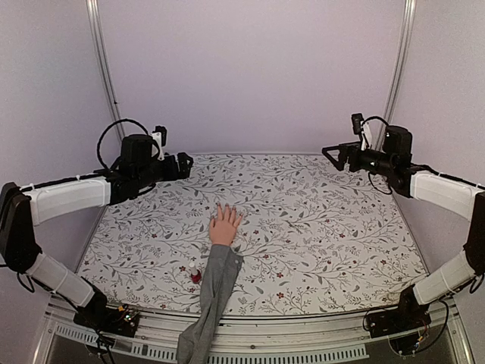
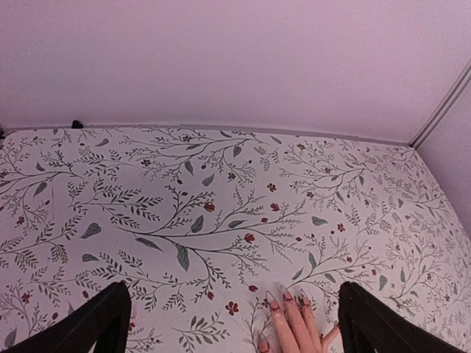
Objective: Paint the nails
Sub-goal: Pick up the nail polish bottle from the center of the board.
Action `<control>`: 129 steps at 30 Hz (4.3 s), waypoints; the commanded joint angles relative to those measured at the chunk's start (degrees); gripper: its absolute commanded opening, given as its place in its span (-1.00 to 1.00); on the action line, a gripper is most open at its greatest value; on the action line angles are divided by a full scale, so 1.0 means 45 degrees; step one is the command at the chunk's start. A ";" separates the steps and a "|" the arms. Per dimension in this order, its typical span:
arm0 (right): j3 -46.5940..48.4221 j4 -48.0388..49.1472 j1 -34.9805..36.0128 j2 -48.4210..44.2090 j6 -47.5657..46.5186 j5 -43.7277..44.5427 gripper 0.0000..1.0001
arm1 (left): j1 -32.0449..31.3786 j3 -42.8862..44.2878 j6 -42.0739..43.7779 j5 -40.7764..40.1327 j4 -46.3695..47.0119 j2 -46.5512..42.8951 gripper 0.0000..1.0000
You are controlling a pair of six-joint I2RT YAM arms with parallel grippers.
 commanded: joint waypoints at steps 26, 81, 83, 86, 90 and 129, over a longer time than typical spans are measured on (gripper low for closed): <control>0.9669 -0.8875 1.0450 0.7044 -0.5244 0.3196 0.98 | 0.1120 -0.2492 -0.2658 0.1058 -0.0827 -0.3147 0.99; 1.3079 -1.1069 1.2771 1.1756 -0.6208 0.3110 -0.20 | 0.1599 -0.4104 -0.2341 0.2717 0.0902 -0.2863 0.99; 1.3079 -1.1074 1.2785 1.1776 -0.6210 0.3087 -0.29 | 0.1619 -0.4066 -0.2360 0.2709 0.0874 -0.2807 0.99; 1.3078 -1.1091 1.2794 1.1796 -0.6227 0.2964 -0.46 | 0.1657 -0.3990 -0.2391 0.2642 0.0806 -0.2734 0.99; 1.3079 -1.1117 1.2755 1.1800 -0.6239 0.2707 -0.76 | 0.1673 -0.4009 -0.2401 0.2618 0.0903 -0.2636 1.00; 0.7522 -0.9179 0.7688 0.3908 -0.2887 0.1941 -1.00 | -0.2832 -0.4892 0.3217 0.7859 0.6817 -0.1864 0.81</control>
